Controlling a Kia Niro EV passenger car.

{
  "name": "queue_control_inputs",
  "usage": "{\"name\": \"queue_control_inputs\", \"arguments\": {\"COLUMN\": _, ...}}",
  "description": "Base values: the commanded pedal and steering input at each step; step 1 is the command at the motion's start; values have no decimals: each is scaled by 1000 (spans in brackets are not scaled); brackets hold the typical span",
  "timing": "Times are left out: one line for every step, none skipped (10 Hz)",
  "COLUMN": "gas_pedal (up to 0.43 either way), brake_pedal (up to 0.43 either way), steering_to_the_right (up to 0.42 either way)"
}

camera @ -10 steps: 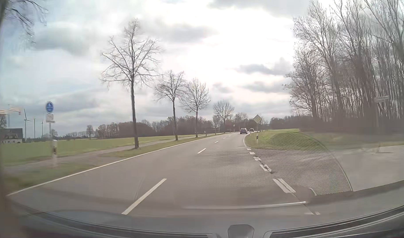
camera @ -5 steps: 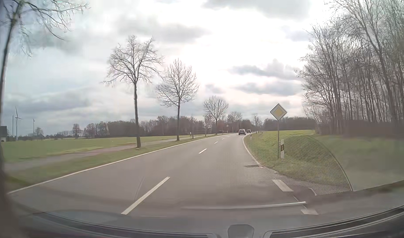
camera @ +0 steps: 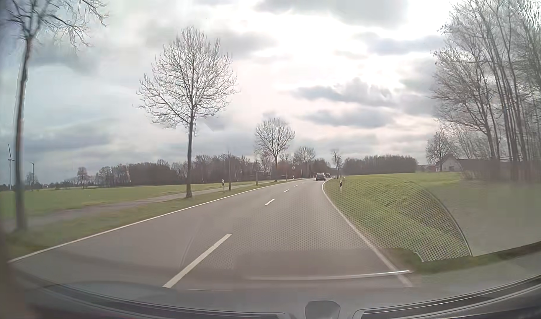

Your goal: Follow the waypoints while adhering to traffic rules and regulations

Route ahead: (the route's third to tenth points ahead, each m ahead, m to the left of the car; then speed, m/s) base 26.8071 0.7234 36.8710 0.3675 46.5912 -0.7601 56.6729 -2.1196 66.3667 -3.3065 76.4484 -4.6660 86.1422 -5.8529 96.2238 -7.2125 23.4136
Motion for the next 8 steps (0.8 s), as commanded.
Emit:
{"name": "queue_control_inputs", "arguments": {"gas_pedal": 248, "brake_pedal": 0, "steering_to_the_right": 20}}
{"name": "queue_control_inputs", "arguments": {"gas_pedal": 248, "brake_pedal": 0, "steering_to_the_right": 19}}
{"name": "queue_control_inputs", "arguments": {"gas_pedal": 248, "brake_pedal": 0, "steering_to_the_right": 18}}
{"name": "queue_control_inputs", "arguments": {"gas_pedal": 248, "brake_pedal": 0, "steering_to_the_right": 18}}
{"name": "queue_control_inputs", "arguments": {"gas_pedal": 248, "brake_pedal": 0, "steering_to_the_right": 17}}
{"name": "queue_control_inputs", "arguments": {"gas_pedal": 248, "brake_pedal": 0, "steering_to_the_right": 16}}
{"name": "queue_control_inputs", "arguments": {"gas_pedal": 248, "brake_pedal": 0, "steering_to_the_right": 15}}
{"name": "queue_control_inputs", "arguments": {"gas_pedal": 248, "brake_pedal": 0, "steering_to_the_right": 14}}
